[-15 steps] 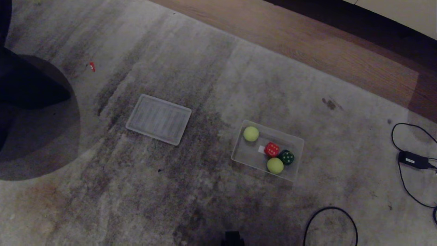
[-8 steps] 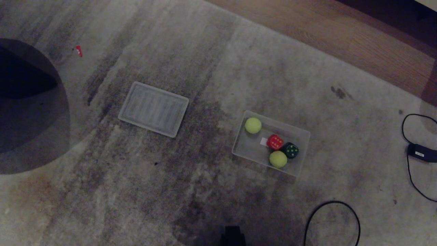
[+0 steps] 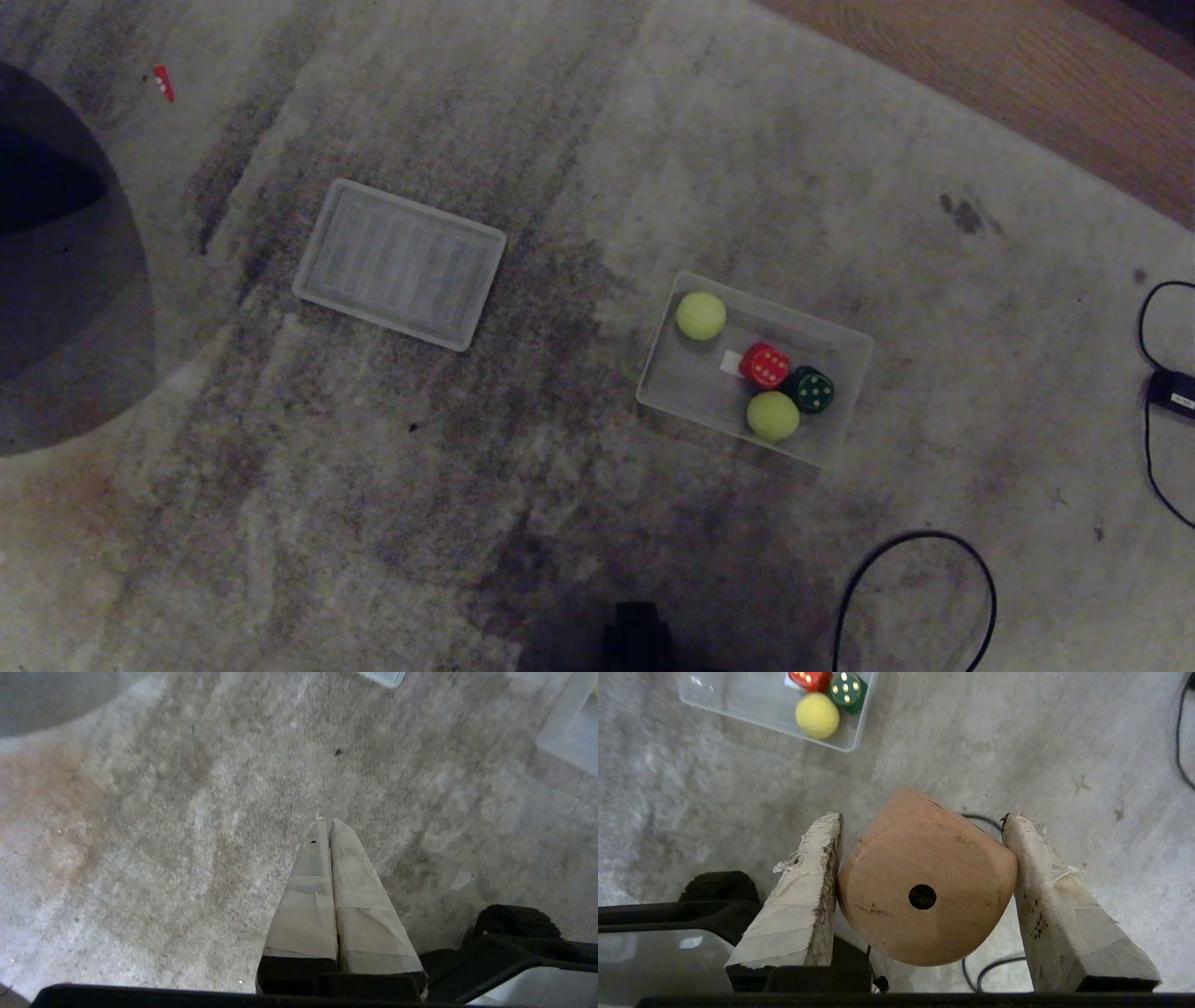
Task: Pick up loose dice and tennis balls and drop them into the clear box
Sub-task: Put the toys in the box
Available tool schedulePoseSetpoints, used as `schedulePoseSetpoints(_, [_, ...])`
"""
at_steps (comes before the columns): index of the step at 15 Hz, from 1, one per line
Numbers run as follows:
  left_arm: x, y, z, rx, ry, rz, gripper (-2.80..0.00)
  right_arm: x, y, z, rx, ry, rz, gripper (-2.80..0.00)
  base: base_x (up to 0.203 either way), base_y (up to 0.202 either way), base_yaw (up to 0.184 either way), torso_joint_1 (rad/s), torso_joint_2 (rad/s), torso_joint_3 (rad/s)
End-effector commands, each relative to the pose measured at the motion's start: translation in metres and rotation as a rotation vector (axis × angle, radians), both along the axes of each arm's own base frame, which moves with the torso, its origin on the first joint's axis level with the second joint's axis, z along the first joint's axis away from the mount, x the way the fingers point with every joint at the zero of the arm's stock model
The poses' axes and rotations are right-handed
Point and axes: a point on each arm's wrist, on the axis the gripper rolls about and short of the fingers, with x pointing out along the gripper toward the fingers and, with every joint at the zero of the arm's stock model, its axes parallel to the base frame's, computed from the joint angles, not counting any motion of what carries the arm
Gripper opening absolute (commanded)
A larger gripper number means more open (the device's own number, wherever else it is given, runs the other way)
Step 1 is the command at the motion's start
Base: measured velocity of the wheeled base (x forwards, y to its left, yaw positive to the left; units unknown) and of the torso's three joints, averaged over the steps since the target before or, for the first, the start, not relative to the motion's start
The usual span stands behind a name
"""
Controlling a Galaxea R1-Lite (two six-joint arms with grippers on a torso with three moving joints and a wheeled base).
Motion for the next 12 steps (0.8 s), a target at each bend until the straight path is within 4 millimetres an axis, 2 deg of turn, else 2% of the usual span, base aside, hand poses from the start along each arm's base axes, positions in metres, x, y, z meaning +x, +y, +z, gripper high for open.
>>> schedulePoseSetpoints(1, [0.000,0.000,0.000,-0.001,0.004,0.001,-2.80,0.000,0.000,0.000,0.002,-0.001,0.000,-2.80,0.000,0.000,0.000,0.005,0.00,-0.201])
schedulePoseSetpoints(5, [0.000,0.000,0.000,-0.003,0.004,0.001,-2.80,0.000,0.000,0.000,-0.013,0.001,0.004,-2.80,0.000,0.000,0.000,0.002,0.00,-0.177])
schedulePoseSetpoints(9, [0.000,0.000,0.000,-0.012,0.000,0.004,-2.80,0.000,0.000,0.000,-0.031,0.002,0.010,-2.80,0.000,0.000,0.000,0.001,0.00,-0.033])
schedulePoseSetpoints(10, [0.000,0.000,0.000,-0.010,0.002,0.004,-2.80,-0.001,0.000,0.003,-0.029,-0.009,0.009,-2.80,0.000,0.000,0.000,0.000,0.00,0.000])
schedulePoseSetpoints(12, [0.000,0.000,0.000,-0.012,0.002,0.004,-2.80,-0.003,0.000,0.023,-0.015,-0.022,0.019,-2.80,0.000,0.000,0.000,0.000,0.00,0.000])
